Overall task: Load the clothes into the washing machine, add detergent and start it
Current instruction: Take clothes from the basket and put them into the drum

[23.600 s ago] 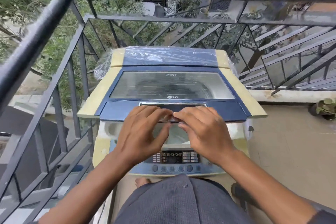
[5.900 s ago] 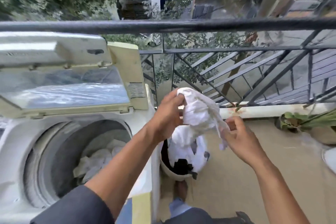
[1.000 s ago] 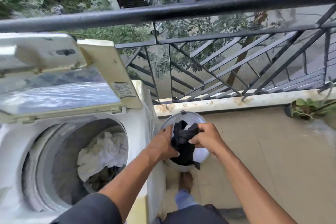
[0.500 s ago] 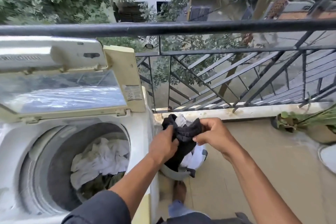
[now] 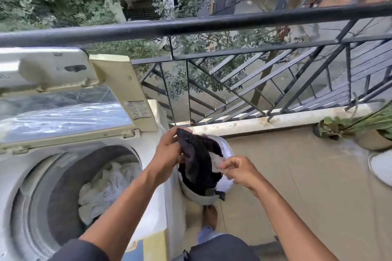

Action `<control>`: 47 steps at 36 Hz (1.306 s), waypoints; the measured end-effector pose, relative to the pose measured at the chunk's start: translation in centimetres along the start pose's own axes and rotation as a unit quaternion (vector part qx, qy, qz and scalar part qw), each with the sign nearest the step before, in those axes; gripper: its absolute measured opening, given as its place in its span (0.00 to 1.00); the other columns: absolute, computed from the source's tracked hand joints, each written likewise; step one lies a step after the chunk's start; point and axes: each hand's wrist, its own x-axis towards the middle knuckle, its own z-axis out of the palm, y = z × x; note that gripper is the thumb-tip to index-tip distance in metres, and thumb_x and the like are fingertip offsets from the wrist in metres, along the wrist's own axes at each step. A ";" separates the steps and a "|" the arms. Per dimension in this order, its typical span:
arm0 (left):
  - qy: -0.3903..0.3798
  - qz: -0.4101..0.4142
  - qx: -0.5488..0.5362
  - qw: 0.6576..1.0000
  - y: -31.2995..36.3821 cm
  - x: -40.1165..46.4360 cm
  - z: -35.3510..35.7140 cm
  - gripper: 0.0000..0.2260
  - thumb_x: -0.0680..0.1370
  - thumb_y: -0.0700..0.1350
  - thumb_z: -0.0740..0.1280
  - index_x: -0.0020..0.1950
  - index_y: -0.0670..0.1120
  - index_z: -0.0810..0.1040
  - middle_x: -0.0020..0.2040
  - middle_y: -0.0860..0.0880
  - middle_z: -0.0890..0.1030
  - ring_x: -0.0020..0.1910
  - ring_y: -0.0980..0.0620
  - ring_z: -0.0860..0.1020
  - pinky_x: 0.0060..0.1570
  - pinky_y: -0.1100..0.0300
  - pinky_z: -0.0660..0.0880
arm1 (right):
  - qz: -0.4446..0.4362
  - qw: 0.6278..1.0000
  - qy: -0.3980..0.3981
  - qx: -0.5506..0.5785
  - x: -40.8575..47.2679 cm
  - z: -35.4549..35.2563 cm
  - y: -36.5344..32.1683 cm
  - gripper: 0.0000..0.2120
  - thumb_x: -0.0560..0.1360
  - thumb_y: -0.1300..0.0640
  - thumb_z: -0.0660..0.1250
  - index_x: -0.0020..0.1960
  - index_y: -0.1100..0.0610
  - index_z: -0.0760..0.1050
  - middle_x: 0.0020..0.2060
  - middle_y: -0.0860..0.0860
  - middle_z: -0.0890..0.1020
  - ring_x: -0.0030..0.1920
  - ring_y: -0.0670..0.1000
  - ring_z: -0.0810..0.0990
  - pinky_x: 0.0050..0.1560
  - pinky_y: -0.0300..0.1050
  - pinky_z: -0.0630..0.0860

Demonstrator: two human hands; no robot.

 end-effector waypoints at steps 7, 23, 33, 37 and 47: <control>-0.066 0.009 -0.050 0.997 2.4 -0.3 0.0 0.14 0.82 0.33 0.64 0.52 0.51 0.83 0.47 0.42 0.81 0.41 0.47 0.75 0.35 0.60 0.68 | 0.049 0.994 0.019 -0.092 3.5 1.1 2.7 0.46 0.69 0.51 0.76 0.79 0.44 0.54 0.59 0.54 0.77 0.57 0.59 0.78 0.48 0.48 0.73; -0.010 0.049 -0.101 0.994 4.7 -0.7 -4.1 0.14 0.82 0.32 0.63 0.61 0.46 0.82 0.53 0.43 0.87 0.48 0.45 0.82 0.45 0.53 0.79 | -0.050 0.986 0.083 0.137 2.9 -2.2 -2.0 0.08 0.73 0.59 0.70 0.51 0.52 0.80 0.46 0.54 0.87 0.44 0.53 0.84 0.44 0.49 0.77; -0.042 0.073 -0.041 0.996 3.4 -2.4 -4.3 0.25 0.79 0.29 0.67 0.72 0.52 0.75 0.62 0.44 0.81 0.53 0.48 0.84 0.56 0.53 0.80 | -0.207 0.941 0.012 0.266 -6.4 -4.5 -12.4 0.09 0.79 0.64 0.68 0.52 0.53 0.85 0.49 0.57 0.83 0.50 0.56 0.80 0.53 0.53 0.73; -0.157 0.146 0.097 0.972 4.0 -3.7 -3.2 0.47 0.75 0.33 0.77 0.82 0.64 0.56 0.74 0.66 0.66 0.71 0.67 0.74 0.66 0.65 0.75 | -0.272 0.925 -0.040 0.262 -10.1 -3.2 -16.6 0.09 0.81 0.64 0.66 0.59 0.61 0.81 0.51 0.59 0.84 0.51 0.57 0.82 0.50 0.49 0.79; -0.024 0.244 0.088 0.966 7.7 -3.2 -0.4 0.09 0.78 0.30 0.72 0.57 0.38 0.82 0.47 0.50 0.85 0.47 0.53 0.82 0.53 0.51 0.80 | -0.380 0.915 0.112 0.072 -12.8 -1.1 -18.1 0.11 0.84 0.49 0.65 0.64 0.46 0.79 0.56 0.48 0.85 0.57 0.47 0.84 0.56 0.43 0.80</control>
